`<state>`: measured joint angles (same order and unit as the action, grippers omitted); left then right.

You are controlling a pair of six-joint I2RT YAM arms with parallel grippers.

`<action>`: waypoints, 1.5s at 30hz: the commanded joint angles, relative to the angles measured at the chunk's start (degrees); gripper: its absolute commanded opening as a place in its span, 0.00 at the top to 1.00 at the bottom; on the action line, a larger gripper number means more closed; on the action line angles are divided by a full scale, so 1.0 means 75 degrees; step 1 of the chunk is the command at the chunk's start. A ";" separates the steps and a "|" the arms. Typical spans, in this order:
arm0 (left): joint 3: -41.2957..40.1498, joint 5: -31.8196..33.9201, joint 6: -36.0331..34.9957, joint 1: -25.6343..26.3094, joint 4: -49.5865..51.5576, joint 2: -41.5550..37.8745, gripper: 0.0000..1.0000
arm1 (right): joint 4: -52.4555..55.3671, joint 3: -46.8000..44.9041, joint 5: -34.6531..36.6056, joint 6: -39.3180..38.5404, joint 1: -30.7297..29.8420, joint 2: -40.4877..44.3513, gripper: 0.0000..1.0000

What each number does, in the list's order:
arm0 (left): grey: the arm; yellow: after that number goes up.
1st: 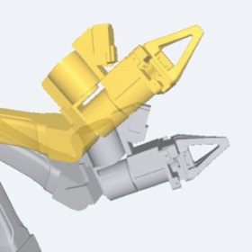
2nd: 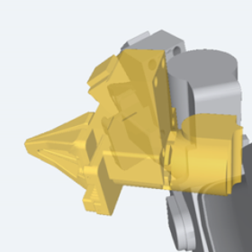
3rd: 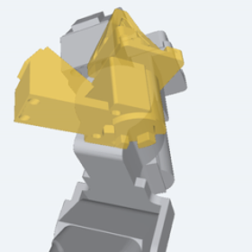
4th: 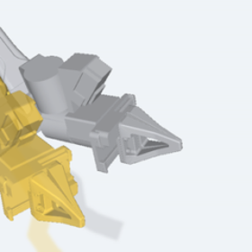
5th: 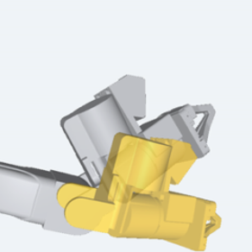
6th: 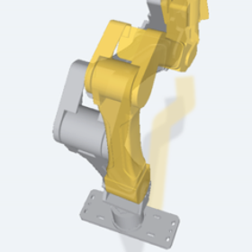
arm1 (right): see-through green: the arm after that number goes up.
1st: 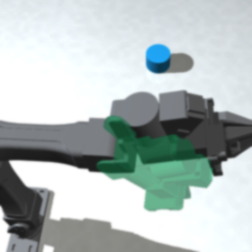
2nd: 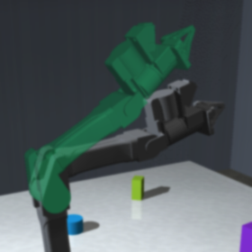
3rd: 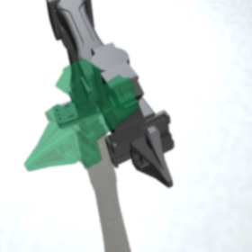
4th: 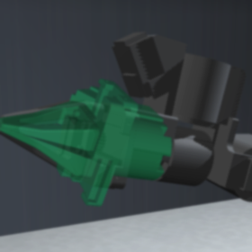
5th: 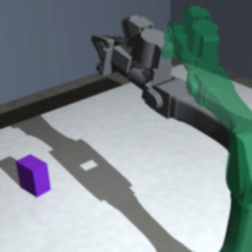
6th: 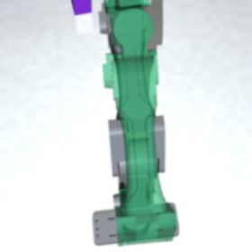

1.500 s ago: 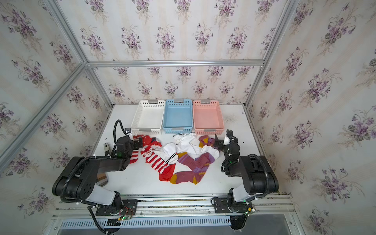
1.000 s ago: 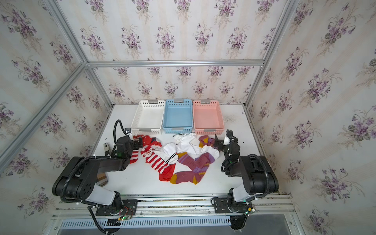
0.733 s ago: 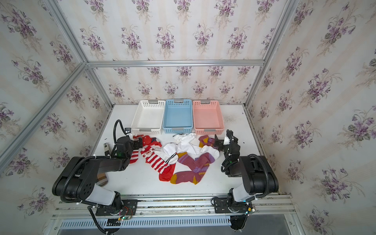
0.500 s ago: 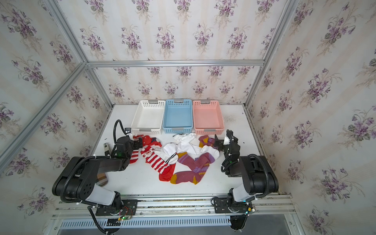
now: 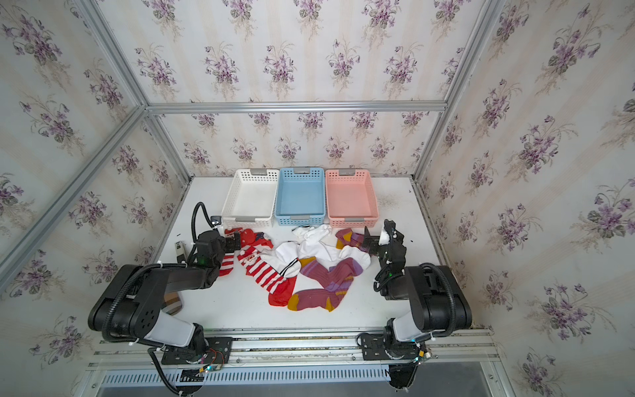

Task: Sort the socks into the basket by color
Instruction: Pick up the sock at the center of the board.

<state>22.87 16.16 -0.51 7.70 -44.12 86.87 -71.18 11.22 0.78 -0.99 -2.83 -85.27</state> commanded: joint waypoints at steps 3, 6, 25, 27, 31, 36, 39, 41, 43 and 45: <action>0.0424 0.0393 -0.0008 0.0075 0.0703 -0.0382 0.00 | 0.0535 0.0086 0.0568 0.0216 -0.0008 0.0735 0.00; 0.1660 0.1086 0.0253 0.0114 0.3221 -0.1127 0.00 | 0.1533 0.0389 0.0857 0.0312 -0.0031 0.1500 0.00; 0.5922 0.0743 0.2366 0.1686 0.9313 -0.1538 0.00 | 0.8303 0.4407 0.2295 0.1946 -0.2768 0.2751 0.03; 0.6145 0.0700 0.2414 0.1763 0.9591 -0.1282 0.00 | 0.8709 0.4795 0.2152 0.2146 -0.3189 0.2186 0.06; 0.6326 0.0649 0.2610 0.1824 0.9742 -0.1004 0.00 | 0.8869 0.5129 0.2014 0.2587 -0.4071 0.1091 0.10; 0.6349 0.0090 0.2664 0.1872 0.9572 -0.0821 0.00 | 0.9007 0.5468 0.1927 0.3270 -0.4493 -0.0094 0.19; 0.6349 -0.0035 0.2537 0.2029 0.9425 -0.0813 0.00 | 0.8952 0.5557 0.1726 0.3654 -0.4541 -0.0639 0.24; 0.6414 -0.0017 0.2413 0.2149 0.9450 -0.0602 0.00 | 0.8954 0.5661 0.1648 0.3825 -0.4544 -0.0993 0.27; 0.6464 -0.0019 0.2284 0.2260 0.9491 -0.0521 0.00 | 0.8998 0.5808 0.1453 0.3927 -0.4536 -0.1295 0.29; 0.6383 -0.0040 0.2110 0.2380 0.9388 -0.0563 0.00 | 0.8996 0.5966 0.1194 0.4013 -0.4542 -0.1578 0.32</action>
<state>70.81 16.29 17.02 24.84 27.73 82.91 -3.40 54.72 12.08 25.71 -36.86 -95.42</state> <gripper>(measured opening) 0.996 0.686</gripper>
